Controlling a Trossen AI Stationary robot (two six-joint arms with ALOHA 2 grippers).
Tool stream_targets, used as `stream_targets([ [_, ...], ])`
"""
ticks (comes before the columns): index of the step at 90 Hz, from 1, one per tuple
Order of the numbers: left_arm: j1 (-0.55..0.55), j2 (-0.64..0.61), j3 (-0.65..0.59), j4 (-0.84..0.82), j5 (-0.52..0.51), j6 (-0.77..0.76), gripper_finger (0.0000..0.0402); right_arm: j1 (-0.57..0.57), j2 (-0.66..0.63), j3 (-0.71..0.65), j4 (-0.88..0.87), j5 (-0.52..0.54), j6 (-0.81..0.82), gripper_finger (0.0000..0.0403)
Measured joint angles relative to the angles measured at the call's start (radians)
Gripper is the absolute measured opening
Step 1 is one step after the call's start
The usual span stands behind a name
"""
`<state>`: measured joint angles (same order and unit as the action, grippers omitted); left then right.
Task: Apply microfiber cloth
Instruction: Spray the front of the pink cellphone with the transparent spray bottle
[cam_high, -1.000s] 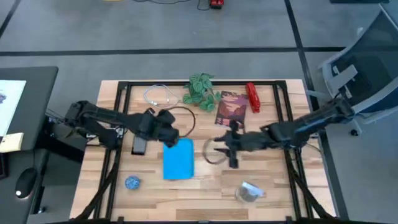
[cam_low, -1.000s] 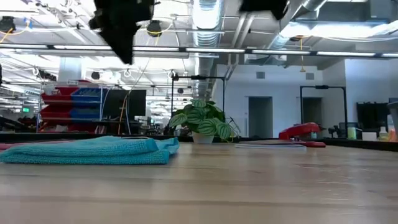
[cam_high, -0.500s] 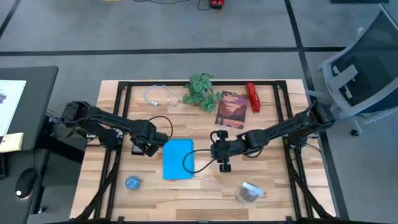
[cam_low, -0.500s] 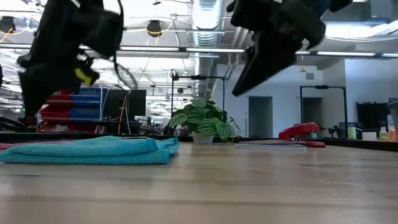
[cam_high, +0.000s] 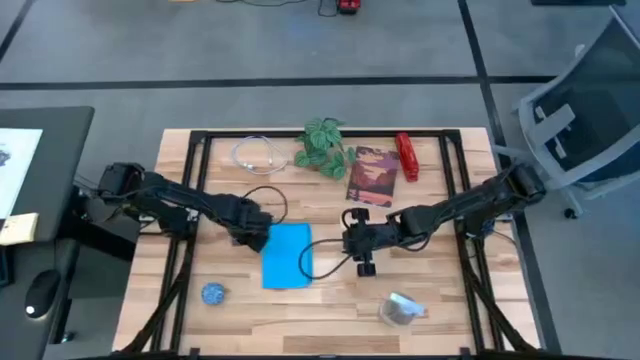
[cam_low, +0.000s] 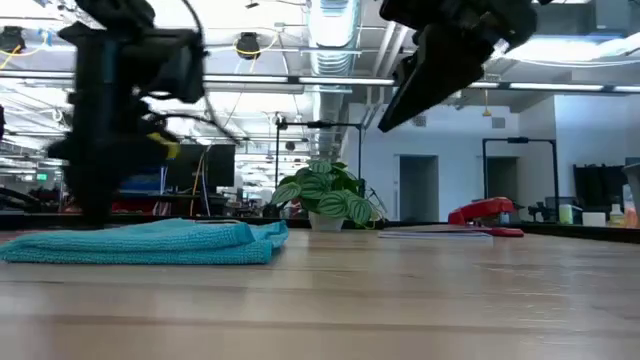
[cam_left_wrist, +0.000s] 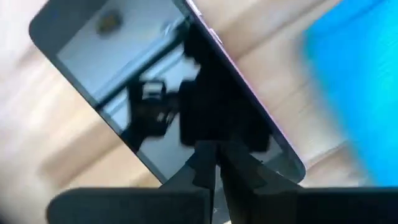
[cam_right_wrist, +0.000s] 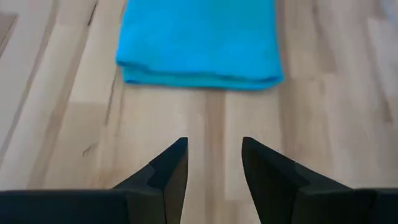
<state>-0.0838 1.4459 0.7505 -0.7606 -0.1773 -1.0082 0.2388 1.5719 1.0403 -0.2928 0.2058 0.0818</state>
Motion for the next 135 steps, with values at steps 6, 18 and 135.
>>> stream_targets([
  [6, 0.007, 0.000, 0.044, 0.061, -0.038, 0.043, 0.0000, -0.019, 0.001, 0.000, 0.005, 0.000, 0.017, 0.0137],
  [18, 0.010, 0.000, 0.149, 0.013, -0.107, 0.123, 0.0000, -0.070, 0.018, 0.000, 0.060, -0.058, 0.064, 0.0140],
  [135, -0.044, -0.323, -0.537, 0.788, -0.139, -0.226, 0.0166, -0.412, 0.729, 0.490, 0.362, -0.505, 0.438, 0.0260],
])
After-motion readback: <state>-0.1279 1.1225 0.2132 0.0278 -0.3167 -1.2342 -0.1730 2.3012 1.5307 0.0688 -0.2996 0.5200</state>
